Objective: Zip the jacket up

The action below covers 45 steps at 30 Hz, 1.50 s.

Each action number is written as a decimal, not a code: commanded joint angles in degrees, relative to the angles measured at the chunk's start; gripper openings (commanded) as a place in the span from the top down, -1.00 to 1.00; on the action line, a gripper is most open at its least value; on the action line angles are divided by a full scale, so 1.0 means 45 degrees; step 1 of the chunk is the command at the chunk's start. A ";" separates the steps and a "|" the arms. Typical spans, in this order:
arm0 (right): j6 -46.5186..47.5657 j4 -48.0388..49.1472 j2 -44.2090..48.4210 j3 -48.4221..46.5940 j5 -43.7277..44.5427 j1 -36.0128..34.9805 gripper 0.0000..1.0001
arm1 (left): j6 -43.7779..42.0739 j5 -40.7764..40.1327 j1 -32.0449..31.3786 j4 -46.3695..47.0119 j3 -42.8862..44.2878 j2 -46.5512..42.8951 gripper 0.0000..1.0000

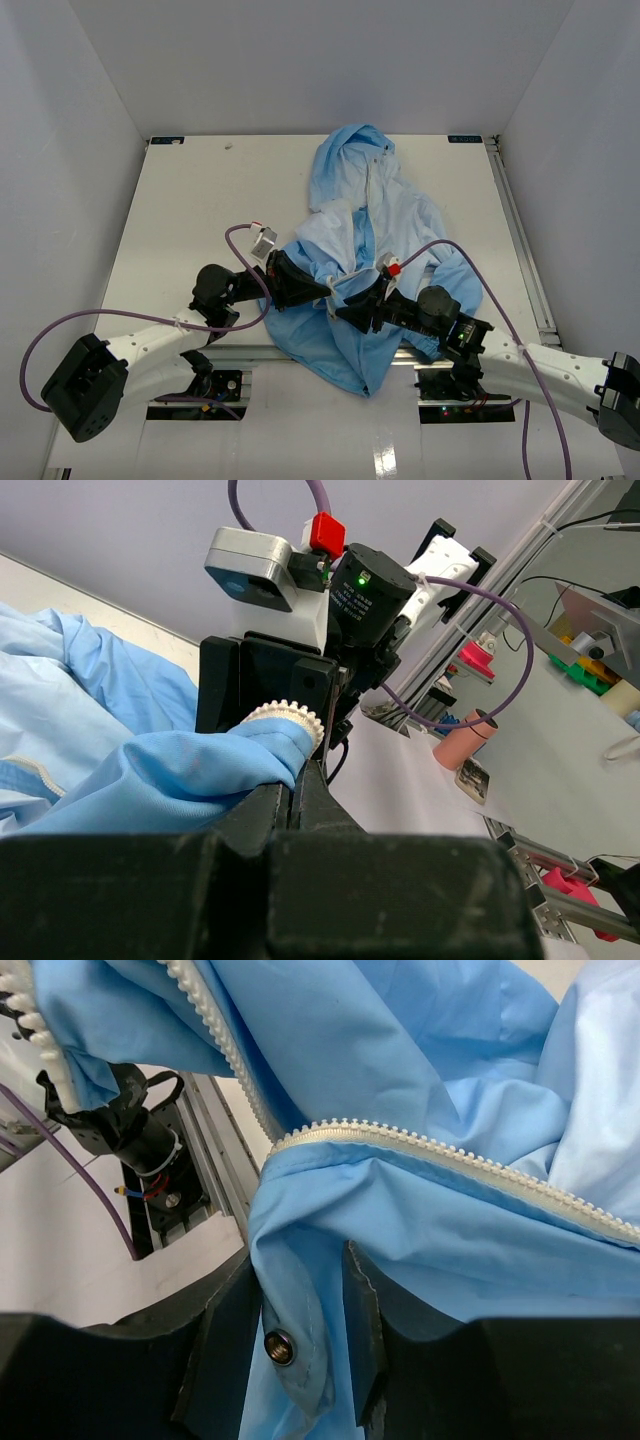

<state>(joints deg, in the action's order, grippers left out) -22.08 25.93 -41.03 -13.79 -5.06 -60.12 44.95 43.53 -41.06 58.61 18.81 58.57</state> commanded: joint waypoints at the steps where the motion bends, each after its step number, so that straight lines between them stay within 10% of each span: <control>1: 0.0258 -0.1224 -0.0140 -0.0815 -0.0105 -0.0026 0.11 | -0.0166 -0.0011 -0.0036 0.0159 0.0404 -0.0143 1.00; 32: 0.3173 -0.1141 -0.2838 -0.2124 0.0056 -0.1209 -0.54 | -0.0258 -0.0332 -0.0036 -0.0070 0.0386 -0.0055 1.00; 45: 0.2998 -0.2298 -0.3500 -0.2824 0.2407 -0.1905 -0.22 | -0.0439 -0.0532 -0.0018 -0.0482 0.0446 -0.0261 1.00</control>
<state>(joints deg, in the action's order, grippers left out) -8.81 17.67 -56.55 -23.27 0.25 -67.56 43.73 42.03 -41.06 56.57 18.81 58.52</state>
